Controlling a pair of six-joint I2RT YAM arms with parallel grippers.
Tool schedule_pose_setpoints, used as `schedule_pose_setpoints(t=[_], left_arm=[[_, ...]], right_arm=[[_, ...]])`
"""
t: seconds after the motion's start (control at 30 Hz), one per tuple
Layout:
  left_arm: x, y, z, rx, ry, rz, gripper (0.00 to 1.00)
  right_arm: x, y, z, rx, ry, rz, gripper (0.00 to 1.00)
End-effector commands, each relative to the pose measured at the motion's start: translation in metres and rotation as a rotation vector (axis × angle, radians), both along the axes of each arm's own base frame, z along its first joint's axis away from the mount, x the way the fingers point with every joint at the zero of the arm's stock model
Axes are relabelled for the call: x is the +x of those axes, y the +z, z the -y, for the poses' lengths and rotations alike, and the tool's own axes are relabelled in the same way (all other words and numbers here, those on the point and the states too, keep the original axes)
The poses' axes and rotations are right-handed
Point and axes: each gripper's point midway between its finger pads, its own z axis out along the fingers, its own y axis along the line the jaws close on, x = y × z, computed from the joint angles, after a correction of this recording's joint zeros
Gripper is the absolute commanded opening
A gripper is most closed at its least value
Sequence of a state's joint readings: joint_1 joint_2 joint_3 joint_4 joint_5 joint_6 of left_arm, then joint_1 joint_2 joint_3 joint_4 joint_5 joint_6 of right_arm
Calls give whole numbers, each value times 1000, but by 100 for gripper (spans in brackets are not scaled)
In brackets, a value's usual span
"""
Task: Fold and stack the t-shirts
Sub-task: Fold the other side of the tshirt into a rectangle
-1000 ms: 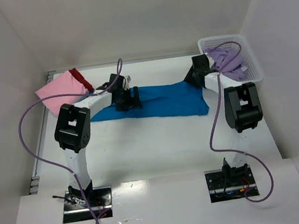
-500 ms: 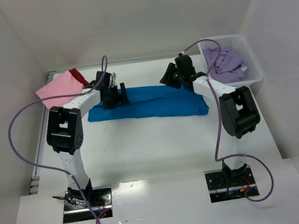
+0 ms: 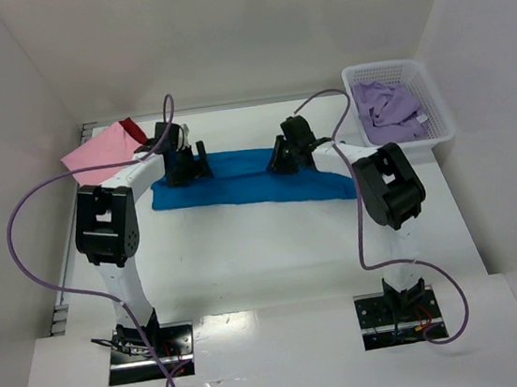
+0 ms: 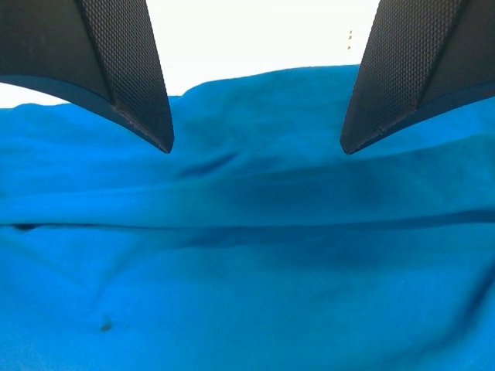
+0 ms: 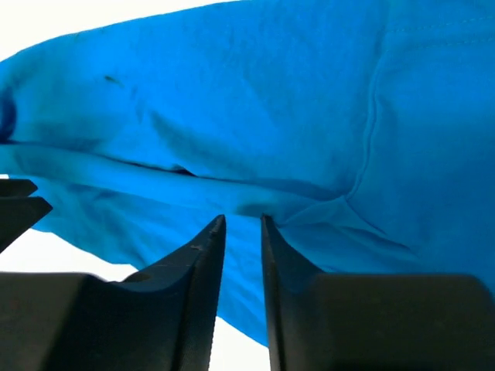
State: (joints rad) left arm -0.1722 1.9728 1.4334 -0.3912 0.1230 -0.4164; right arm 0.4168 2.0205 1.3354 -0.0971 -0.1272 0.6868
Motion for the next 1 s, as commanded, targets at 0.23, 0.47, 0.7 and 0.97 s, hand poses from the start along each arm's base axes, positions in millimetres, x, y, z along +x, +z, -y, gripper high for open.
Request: schedule_pose_setpoints(t=[0.23,0.47,0.7,0.97], left_arm=[[15,1,-17,34,19,54,96],[24,-9,-22,39,22,53,96],[37,-6,-30,42,35,76,96],[50,8,-39,43,47,117,96]], right_arm=[[5,18,-43,13,85,67,27],[4,23,-46,7,93,85,30],[7,14,-43,-13,75,82,34],[19,12,-41,-33,45,104,34]])
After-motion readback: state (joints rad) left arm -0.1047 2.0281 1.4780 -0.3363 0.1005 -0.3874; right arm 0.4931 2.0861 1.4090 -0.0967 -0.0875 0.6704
